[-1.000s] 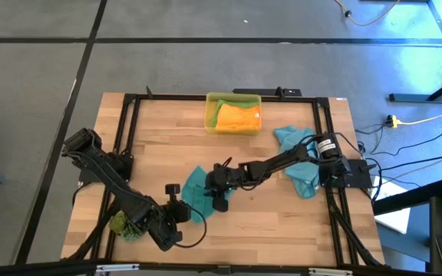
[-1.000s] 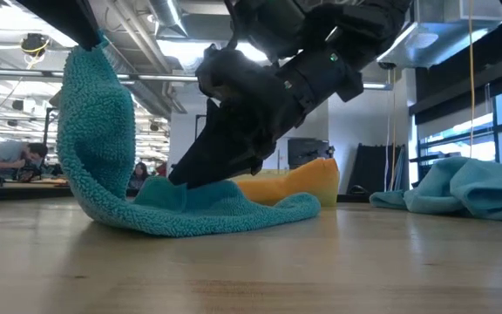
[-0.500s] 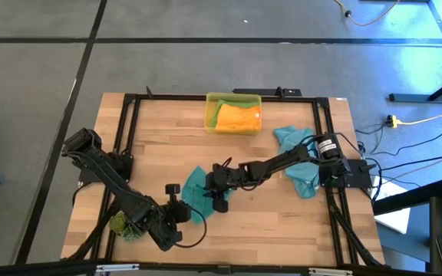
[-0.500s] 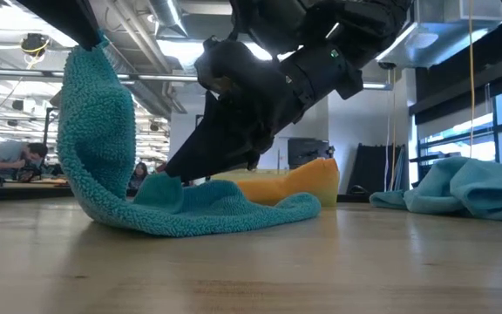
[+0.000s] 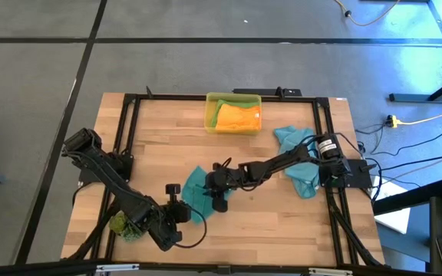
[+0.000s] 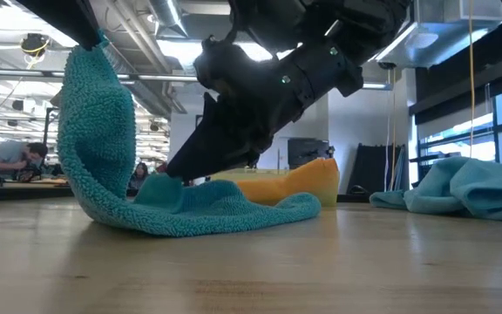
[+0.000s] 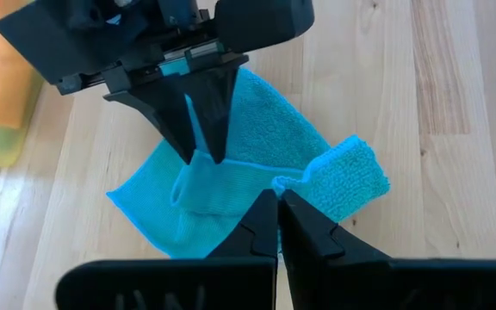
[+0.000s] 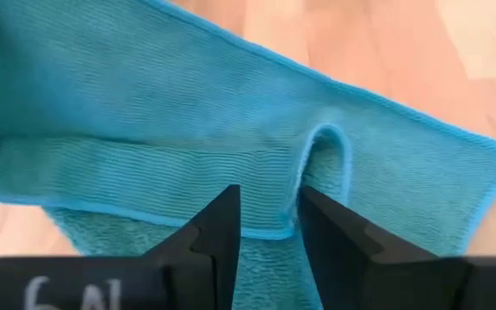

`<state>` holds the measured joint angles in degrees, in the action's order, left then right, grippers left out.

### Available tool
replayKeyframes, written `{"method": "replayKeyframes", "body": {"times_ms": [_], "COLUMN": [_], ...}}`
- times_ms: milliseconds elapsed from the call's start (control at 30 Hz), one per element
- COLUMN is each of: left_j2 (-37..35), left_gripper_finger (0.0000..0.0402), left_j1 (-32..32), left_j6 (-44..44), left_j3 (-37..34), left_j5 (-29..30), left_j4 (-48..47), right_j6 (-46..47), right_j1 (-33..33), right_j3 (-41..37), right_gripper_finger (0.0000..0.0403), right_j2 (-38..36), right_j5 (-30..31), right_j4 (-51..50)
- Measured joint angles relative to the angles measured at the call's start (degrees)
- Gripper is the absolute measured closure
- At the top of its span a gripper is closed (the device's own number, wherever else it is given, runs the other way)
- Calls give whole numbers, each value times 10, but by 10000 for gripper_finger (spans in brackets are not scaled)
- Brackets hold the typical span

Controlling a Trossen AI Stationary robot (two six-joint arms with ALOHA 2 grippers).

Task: Fold microfiber towels
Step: Fold the left blue microfiber cloth

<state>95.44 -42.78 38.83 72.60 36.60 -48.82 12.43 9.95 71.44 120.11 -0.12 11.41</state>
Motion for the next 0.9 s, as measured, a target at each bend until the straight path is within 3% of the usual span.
{"method": "replayKeyframes", "body": {"times_ms": [133,333,500,700,900], "left_j2": [0,0,0,-4,-45], "left_gripper_finger": [401,401,401,401,401], "left_j1": [0,0,0,0,2], "left_j6": [0,-6,-31,-34,-36], "left_j3": [0,0,0,0,0], "left_j5": [0,6,16,21,136], "left_j4": [0,0,-14,-41,-74], "right_j6": [-10,-24,-36,-55,-73], "right_j1": [-7,-16,-15,-16,-18], "right_j3": [0,0,0,1,1], "right_gripper_finger": [300,391,398,400,401], "right_j2": [0,-1,-38,-130,-232], "right_j5": [-3,-57,-53,2,46], "right_j4": [-7,-6,-40,-146,-224]}}
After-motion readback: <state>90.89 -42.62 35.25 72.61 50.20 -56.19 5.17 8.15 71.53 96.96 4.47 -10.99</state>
